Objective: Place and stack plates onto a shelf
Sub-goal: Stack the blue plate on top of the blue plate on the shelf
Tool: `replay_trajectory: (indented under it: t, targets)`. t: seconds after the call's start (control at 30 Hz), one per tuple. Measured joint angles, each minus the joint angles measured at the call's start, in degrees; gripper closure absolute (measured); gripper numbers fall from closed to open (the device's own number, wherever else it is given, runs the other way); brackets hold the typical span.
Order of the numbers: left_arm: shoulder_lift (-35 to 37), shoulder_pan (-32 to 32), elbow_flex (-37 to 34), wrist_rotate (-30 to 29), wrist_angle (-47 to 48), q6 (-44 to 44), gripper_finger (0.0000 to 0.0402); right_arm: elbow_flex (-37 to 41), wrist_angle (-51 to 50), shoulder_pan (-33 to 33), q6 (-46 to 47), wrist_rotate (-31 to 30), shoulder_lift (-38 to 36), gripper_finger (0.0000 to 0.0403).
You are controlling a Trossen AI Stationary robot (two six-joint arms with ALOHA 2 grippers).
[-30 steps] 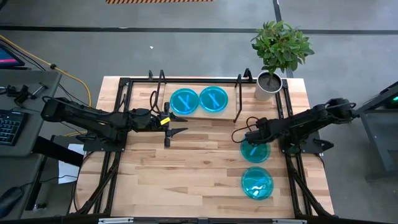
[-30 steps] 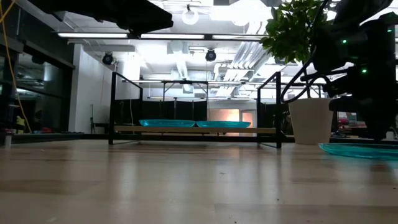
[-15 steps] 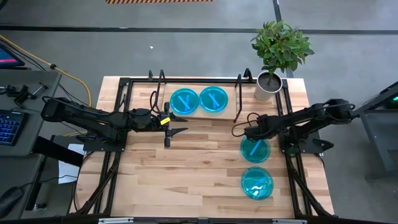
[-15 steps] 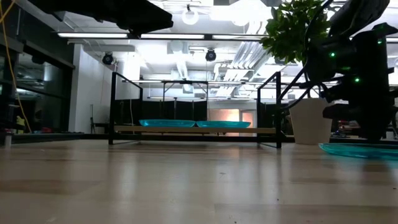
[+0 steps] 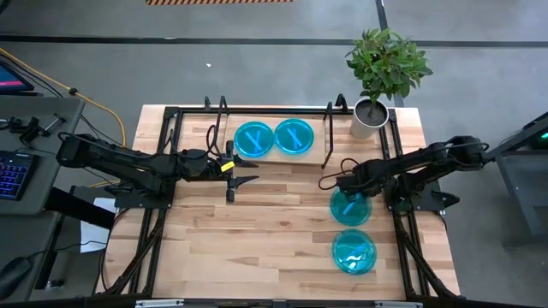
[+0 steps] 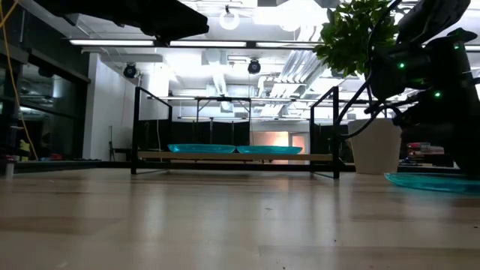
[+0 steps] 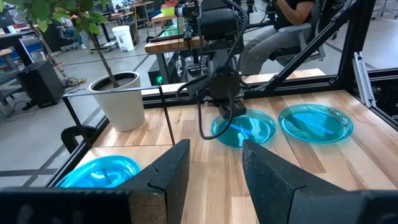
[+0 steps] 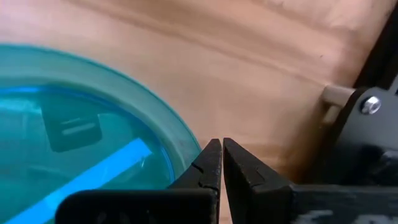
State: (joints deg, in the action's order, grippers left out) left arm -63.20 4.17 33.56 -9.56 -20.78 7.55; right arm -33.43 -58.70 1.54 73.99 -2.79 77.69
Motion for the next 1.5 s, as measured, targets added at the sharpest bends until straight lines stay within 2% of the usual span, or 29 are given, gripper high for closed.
replay_trajectory:
  t: [0.27, 0.6, 0.87, 0.97, 1.3, 1.5]
  targets:
    - [0.00, 0.01, 0.00, -0.01, 0.00, -0.02, 0.0264, 0.00, 2.23, 2.01, -0.45, 5.17, 0.00, 0.0403]
    - [0.00, 0.00, 0.01, 0.00, -0.01, -0.02, 0.0264, -0.03, 20.43, 4.58, -5.06, 6.50, -0.02, 0.0403]
    - [0.00, 0.00, 0.02, 0.00, 0.01, -0.02, 0.0264, -0.63, 37.24, 4.57, -12.83, 5.64, 0.01, 0.0403]
    - [0.00, 0.00, 0.02, 0.00, 0.00, -0.02, 0.0264, -0.63, 40.98, 4.33, -16.80, 3.15, -0.03, 0.0403]
    - [0.00, 0.01, 0.02, -0.01, 0.02, -0.03, 0.0264, -0.63, 44.86, 4.70, -24.85, -1.93, -0.07, 0.0403]
    - [0.00, 0.01, 0.02, 0.00, 0.11, -0.05, 0.0264, -0.63, 45.85, 7.49, -24.87, -2.40, -0.07, 0.0402]
